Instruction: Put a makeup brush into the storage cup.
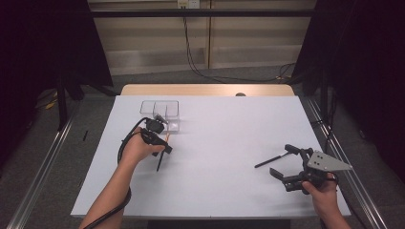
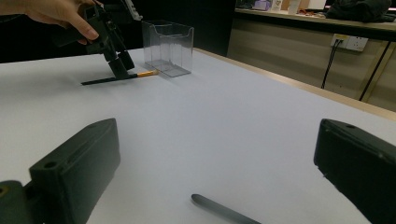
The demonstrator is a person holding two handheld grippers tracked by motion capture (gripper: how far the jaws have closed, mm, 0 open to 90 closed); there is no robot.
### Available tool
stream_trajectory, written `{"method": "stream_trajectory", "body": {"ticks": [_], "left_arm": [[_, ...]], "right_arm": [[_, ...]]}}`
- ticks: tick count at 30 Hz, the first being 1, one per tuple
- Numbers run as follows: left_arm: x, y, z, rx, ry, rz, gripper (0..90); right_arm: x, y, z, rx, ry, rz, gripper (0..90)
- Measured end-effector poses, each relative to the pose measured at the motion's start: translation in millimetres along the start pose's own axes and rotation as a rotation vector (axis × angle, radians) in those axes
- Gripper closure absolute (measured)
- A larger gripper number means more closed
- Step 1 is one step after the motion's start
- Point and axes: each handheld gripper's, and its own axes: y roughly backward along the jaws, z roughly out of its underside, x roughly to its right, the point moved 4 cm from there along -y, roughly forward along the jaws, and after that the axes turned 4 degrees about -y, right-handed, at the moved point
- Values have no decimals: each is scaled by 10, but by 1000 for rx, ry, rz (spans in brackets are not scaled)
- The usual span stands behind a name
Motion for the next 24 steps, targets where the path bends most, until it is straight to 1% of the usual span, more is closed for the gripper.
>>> {"method": "stream_trajectory", "body": {"ticks": [1, 2, 5, 6, 8, 9, 13, 16, 17, 19, 21, 24], "left_arm": [[0, 2, -2, 0, 1, 3, 290], [4, 2, -5, -2, 12, 21, 330], [19, -1, -7, -2, 23, 31, 352], [20, -2, -5, -11, 20, 29, 358], [18, -8, -5, -17, 34, 17, 361], [16, -10, -4, -22, 28, 15, 363], [21, -16, -6, -25, 30, 13, 374], [26, -15, -12, -16, 32, 23, 398], [28, -14, -13, -19, 37, 26, 413], [35, -8, -15, -28, 61, 27, 429], [55, 4, -19, -52, 61, 44, 467], [105, 6, -26, -76, 61, 52, 569]], "right_arm": [[0, 0, -2, 3, 4, 0, 0], [2, 1, -3, 3, 6, 0, 0], [5, 2, -1, 2, 2, 2, 0], [6, 3, 0, 1, 1, 3, 0], [7, 6, -1, 2, 0, 5, 0], [7, 6, -2, 4, 1, 4, 0], [4, 5, -2, 3, 2, 1, 0], [6, 5, 0, 3, -1, 4, 0], [7, 6, 0, 3, -2, 4, 0], [7, 8, 1, 2, -1, 4, 0], [7, 8, 1, 2, -1, 4, 0], [7, 8, 1, 2, -2, 4, 0]]}}
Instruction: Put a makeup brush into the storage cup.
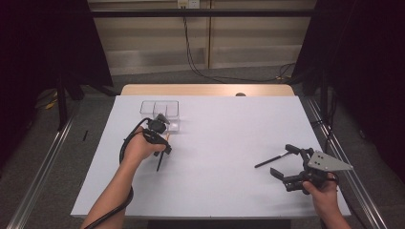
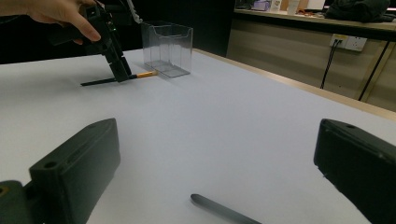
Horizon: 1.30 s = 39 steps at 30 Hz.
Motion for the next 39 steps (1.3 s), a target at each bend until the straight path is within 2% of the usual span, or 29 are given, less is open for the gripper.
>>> {"method": "stream_trajectory", "body": {"ticks": [2, 5, 8, 13, 16, 20, 24, 30, 39], "left_arm": [[-1, 1, -4, -13, -18, -26, 609], [-8, -4, -14, -25, -18, -54, 679], [-7, -12, -33, -45, -2, -71, 734], [-6, -19, -68, -79, 10, -90, 774], [-5, -25, -75, -86, 14, -86, 833], [-4, -25, -73, -85, 2, -89, 833], [-21, -22, -69, -76, 14, -70, 834], [-31, -14, -64, -74, 16, -64, 835], [-66, 7, -35, -44, 27, -38, 835]], "right_arm": [[2, -1, 1, 0, 0, 0, 0], [1, -2, 0, 1, -1, 1, 0], [1, -1, 0, 1, 1, -1, 0], [8, 0, 2, 0, -2, 3, 0], [12, 3, 1, 2, -2, 3, 0], [14, 6, -1, 3, 0, 3, 0], [9, 7, -4, 2, 1, 1, 0], [12, 8, -3, 4, -2, 4, 0], [17, 22, -7, 9, -8, 7, 0]]}}
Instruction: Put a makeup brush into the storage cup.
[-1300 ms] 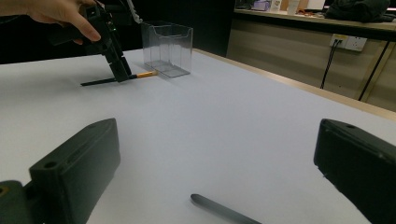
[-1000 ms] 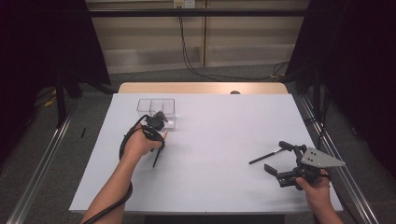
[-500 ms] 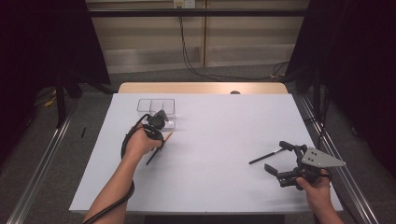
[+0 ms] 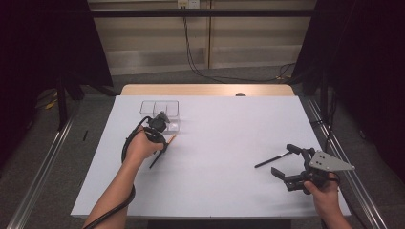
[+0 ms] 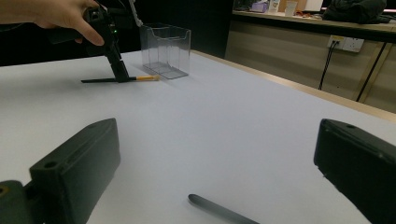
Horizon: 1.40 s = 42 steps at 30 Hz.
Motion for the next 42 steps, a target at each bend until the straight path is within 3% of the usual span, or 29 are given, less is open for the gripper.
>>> {"method": "stream_trajectory", "body": {"ticks": [7, 14, 28, 36, 42], "left_arm": [[-19, 85, 16, 46, -2, 19, 835], [-10, 168, 21, 160, 3, 76, 835], [43, 253, 31, 395, -24, 136, 835], [60, 311, 34, 535, -27, 137, 835], [121, 329, 29, 627, -53, 145, 835]], "right_arm": [[1, -2, 2, -1, 4, -1, 0], [-2, -7, 3, -4, 7, -3, 0], [-4, -2, 2, -3, 6, 0, 0], [1, -6, 6, -4, 6, -1, 0], [5, -9, 11, -9, 5, -1, 0]]}}
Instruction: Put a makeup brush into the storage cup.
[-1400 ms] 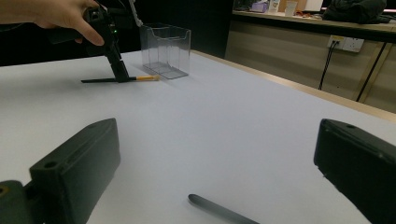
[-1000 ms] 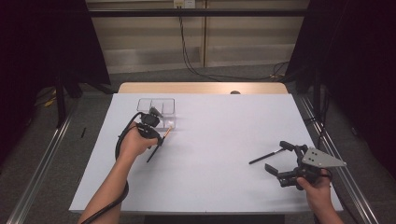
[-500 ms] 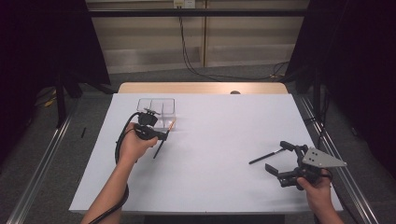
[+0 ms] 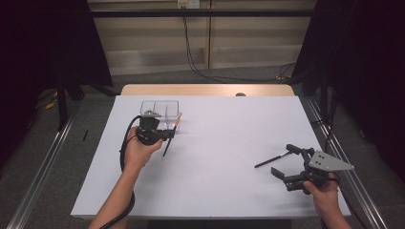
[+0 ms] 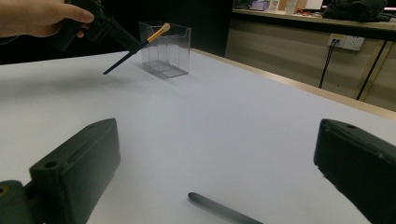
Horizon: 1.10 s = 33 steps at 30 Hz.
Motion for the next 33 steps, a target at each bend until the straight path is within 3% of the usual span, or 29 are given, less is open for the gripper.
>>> {"method": "stream_trajectory", "body": {"ticks": [15, 33], "left_arm": [[13, 109, -85, 219, -4, -31, 835], [-43, 237, -208, 375, 14, -85, 835]], "right_arm": [[-3, 4, -3, 3, 1, 1, 0], [-3, -2, 0, 0, -1, -1, 0]]}}
